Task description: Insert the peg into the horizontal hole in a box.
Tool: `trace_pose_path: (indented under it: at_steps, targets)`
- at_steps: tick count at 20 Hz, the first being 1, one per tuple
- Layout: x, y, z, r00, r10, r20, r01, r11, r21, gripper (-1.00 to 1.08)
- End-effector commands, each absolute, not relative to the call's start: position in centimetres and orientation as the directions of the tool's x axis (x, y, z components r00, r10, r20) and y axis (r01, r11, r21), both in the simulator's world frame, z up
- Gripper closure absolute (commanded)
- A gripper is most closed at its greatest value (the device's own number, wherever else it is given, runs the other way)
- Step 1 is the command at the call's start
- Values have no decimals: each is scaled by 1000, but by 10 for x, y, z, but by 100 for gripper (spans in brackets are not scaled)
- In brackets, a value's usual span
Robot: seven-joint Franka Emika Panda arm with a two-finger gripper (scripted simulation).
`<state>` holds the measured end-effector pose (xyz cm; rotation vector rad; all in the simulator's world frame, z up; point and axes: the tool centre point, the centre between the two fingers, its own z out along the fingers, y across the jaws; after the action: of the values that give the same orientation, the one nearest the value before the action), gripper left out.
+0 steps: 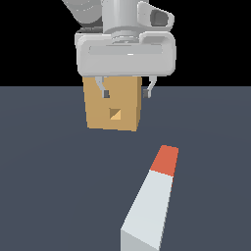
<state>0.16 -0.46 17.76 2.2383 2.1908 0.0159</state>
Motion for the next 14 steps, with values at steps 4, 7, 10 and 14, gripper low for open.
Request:
trace_pose_path:
  at_steps: [4, 7, 10, 14]
  targets:
    - [3, -7, 176, 29, 1000, 0, 999, -29, 14, -92]
    - [6, -13, 171, 50, 999, 0, 999, -50, 13, -92]
    - [12, -25, 162, 86, 996, 0, 996, -86, 12, -92]
    - [22, -48, 144, 157, 988, -1, 987, -157, 10, -92]
